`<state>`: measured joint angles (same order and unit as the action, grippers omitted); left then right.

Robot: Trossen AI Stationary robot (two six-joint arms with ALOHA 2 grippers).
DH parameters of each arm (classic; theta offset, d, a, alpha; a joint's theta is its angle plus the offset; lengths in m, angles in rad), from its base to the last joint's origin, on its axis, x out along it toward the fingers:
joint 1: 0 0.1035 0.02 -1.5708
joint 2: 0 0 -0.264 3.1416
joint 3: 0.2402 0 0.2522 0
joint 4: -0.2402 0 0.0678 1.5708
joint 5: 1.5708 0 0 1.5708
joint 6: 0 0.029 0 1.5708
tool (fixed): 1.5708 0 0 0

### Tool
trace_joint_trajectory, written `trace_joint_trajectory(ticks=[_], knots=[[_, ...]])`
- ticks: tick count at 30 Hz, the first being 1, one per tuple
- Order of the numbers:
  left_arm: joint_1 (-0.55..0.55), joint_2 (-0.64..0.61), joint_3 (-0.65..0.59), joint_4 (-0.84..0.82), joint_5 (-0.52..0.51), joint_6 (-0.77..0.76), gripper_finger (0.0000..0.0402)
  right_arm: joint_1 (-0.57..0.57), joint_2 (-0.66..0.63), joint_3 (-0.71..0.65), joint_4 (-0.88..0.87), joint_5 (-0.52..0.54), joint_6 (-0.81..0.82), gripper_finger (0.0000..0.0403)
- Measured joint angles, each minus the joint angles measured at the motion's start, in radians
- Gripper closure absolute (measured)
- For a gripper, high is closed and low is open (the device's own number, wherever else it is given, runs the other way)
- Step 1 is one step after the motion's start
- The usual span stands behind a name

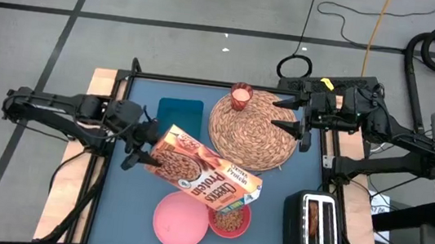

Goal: Arrange a breakfast setting
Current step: Pour the cereal into the pink bowl

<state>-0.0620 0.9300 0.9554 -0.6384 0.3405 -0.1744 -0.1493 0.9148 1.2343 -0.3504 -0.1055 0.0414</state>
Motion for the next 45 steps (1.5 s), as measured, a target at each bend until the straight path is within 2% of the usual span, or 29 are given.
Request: trace_joint_trajectory(ticks=[45], knots=[[-0.006,-0.018,0.0,0.012,-0.011,0.008,0.0172,0.0,0.0,0.0,0.0,0.0,0.0,0.0156]])
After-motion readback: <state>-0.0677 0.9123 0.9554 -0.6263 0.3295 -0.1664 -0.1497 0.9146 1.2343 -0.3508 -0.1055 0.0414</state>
